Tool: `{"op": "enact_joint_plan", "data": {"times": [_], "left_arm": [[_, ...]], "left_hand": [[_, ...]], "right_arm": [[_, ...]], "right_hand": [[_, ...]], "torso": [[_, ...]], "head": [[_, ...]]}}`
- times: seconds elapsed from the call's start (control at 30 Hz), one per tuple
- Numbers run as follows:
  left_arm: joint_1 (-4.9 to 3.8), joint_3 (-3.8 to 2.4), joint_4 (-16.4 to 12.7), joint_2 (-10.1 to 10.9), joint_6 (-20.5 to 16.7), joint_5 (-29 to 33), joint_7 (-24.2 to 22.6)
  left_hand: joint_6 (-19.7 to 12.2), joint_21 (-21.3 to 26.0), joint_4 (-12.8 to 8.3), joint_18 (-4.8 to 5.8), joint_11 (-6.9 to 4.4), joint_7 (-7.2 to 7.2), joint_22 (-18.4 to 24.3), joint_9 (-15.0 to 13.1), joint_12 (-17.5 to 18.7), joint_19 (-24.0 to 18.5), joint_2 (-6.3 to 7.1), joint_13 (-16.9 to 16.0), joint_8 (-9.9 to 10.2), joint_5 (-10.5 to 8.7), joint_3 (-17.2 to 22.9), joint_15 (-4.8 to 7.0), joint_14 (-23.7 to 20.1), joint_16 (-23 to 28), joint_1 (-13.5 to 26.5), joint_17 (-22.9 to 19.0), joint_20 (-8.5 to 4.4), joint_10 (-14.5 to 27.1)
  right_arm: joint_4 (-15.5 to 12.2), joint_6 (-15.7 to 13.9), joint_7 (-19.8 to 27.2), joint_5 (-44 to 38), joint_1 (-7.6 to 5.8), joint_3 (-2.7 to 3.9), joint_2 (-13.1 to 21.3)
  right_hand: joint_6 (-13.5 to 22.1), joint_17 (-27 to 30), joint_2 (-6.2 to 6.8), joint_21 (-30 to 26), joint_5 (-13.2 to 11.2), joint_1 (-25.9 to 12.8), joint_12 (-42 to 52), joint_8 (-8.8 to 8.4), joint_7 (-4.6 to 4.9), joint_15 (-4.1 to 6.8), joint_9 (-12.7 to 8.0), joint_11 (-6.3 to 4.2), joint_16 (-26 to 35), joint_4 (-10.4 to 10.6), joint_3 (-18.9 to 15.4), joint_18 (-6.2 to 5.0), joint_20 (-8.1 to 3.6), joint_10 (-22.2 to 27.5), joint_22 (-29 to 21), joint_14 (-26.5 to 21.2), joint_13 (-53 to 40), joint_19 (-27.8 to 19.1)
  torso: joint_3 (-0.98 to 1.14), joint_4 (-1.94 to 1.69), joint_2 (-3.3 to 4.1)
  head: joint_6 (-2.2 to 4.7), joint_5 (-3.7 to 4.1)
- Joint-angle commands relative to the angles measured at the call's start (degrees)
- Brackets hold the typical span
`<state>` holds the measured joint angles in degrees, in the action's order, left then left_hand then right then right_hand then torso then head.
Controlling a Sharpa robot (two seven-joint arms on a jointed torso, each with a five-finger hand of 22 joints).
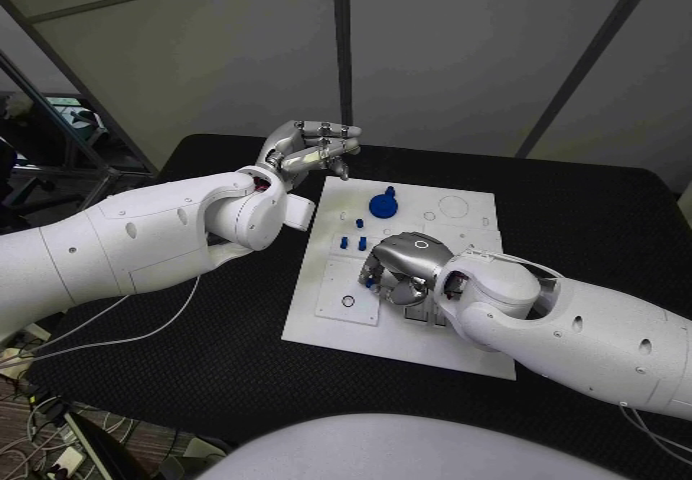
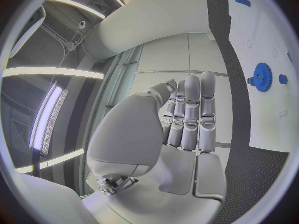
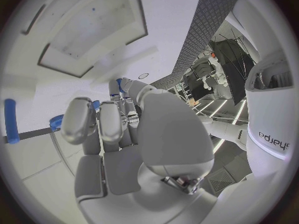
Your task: Assemble the parts on the task board
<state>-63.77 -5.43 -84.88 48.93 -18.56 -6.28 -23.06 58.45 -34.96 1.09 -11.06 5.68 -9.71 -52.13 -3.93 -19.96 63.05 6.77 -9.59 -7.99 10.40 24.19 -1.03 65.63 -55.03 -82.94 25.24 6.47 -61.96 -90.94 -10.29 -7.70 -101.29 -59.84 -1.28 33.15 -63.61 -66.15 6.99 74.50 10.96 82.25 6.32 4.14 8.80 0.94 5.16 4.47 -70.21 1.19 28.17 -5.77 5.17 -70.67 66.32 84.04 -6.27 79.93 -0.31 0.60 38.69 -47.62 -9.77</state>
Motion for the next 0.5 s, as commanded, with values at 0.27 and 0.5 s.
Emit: {"op": "enact_joint_plan", "data": {"times": [0.27,0.5], "left_arm": [[-0.15,-0.05,0.12,0.01,1.02,0.08,0.22],[-0.15,-0.04,0.19,0.08,1.20,0.08,0.32]], "left_hand": [[-0.26,-0.18,0.16,0.64,-0.01,-0.32,-0.04,0.08,-0.30,-0.26,0.05,-0.06,-0.09,0.11,-0.02,-0.09,-0.31,0.14,0.72,-0.05,0.09,0.45],[-0.29,-0.17,0.16,0.64,-0.01,-0.32,-0.04,0.08,-0.29,-0.27,0.06,-0.05,-0.09,0.11,-0.03,-0.10,-0.34,0.15,0.75,-0.06,0.10,0.50]], "right_arm": [[0.25,-0.18,0.10,-0.21,0.26,-0.41,0.32],[-0.69,-4.27,0.33,-0.17,0.27,-0.41,1.24]], "right_hand": [[8.80,4.40,1.63,-4.81,0.03,-2.23,-2.62,-0.66,1.07,-1.99,-1.51,1.81,3.13,0.50,-1.26,-0.58,1.27,8.97,-6.95,0.30,2.20,-4.47],[10.51,9.77,1.72,-8.79,0.04,-1.96,-1.81,-0.40,0.89,-2.25,-1.25,2.17,7.32,0.20,-2.17,-1.62,1.83,12.50,-12.10,-2.19,2.48,-7.80]], "torso": [[0.05,0.01,-0.05],[0.08,0.01,-0.06]], "head": [[0.24,0.14],[0.44,0.22]]}}
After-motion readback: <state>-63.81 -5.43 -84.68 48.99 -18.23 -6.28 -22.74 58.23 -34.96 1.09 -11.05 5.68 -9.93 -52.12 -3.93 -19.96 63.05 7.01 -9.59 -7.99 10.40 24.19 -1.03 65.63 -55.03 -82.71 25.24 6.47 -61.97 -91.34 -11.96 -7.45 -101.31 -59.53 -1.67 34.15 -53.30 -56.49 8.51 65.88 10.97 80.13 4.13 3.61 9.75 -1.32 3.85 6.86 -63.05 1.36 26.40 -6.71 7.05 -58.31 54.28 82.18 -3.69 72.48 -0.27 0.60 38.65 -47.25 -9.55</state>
